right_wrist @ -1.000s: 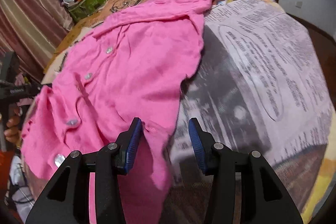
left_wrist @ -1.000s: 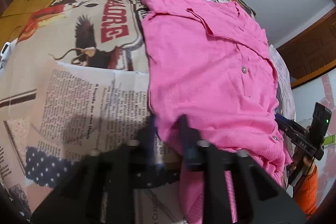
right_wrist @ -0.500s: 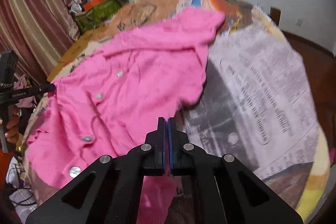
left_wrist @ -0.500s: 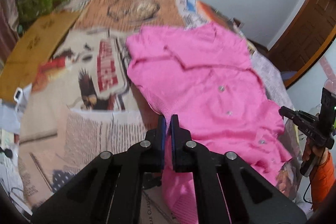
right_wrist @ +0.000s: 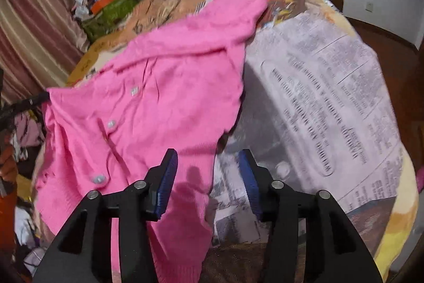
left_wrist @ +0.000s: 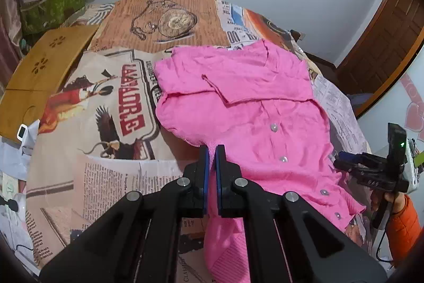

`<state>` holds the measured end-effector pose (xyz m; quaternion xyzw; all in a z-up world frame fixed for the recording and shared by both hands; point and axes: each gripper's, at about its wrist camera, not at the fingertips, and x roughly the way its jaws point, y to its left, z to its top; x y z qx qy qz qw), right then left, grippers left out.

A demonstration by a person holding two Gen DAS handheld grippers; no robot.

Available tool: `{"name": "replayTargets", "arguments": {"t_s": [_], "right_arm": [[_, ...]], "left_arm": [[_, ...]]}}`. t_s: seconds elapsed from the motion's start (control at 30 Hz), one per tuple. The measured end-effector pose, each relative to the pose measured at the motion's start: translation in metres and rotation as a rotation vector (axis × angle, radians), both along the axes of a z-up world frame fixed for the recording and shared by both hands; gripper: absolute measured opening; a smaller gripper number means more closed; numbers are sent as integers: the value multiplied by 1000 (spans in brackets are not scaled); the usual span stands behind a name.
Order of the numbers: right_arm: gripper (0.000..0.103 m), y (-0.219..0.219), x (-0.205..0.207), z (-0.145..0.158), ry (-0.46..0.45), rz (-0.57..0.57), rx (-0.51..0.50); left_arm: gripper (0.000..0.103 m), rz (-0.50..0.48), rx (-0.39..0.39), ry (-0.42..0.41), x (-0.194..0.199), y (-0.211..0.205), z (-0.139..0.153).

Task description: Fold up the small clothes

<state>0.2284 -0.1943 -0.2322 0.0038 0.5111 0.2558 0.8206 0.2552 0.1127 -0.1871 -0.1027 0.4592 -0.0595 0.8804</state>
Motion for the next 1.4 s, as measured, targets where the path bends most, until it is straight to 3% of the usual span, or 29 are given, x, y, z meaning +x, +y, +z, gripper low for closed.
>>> {"name": "replayTargets", "arguments": {"t_s": [0.1, 0.13, 0.17, 0.2, 0.23, 0.37, 0.53, 0.73, 0.87, 1.0, 1.07, 1.13, 1.23, 1.4], "right_arm": [[46, 8, -2, -15, 40, 39, -11], [42, 11, -4, -15, 20, 46, -20], [35, 14, -6, -15, 13, 69, -20], [15, 19, -7, -14, 18, 96, -14], [8, 21, -7, -14, 18, 102, -17], [5, 22, -13, -4, -35, 119, -10], [4, 4, -9, 30, -145, 60, 61], [4, -3, 14, 58, -245, 4, 80], [4, 3, 36, 51, -256, -24, 27], [6, 6, 61, 28, -203, -50, -26], [7, 4, 66, 21, -198, -59, -49], [20, 0, 65, 20, -190, -66, -54], [37, -9, 55, 27, -201, -75, -37], [42, -19, 30, 43, -232, -41, -20]], "left_arm": [[4, 0, -3, 14, 1, 0, -5], [4, 0, -3, 12, 0, 0, -5], [4, -1, -5, 9, 0, 0, -4], [4, 0, -7, 3, 0, 0, -2], [4, 1, -8, -6, -1, 0, 1], [4, 2, -5, -44, -1, 0, 13], [4, 7, 19, -74, 13, 2, 27], [4, 21, 55, -72, 56, 4, 28], [4, 51, 93, -11, 94, 7, 6], [4, 85, 139, 65, 118, 8, -22], [10, 83, 137, 82, 115, 8, -28], [20, 61, 111, 81, 104, 7, -29], [27, 6, 150, 54, 81, -4, -22], [33, -120, 168, 54, 41, -32, -24]]}}
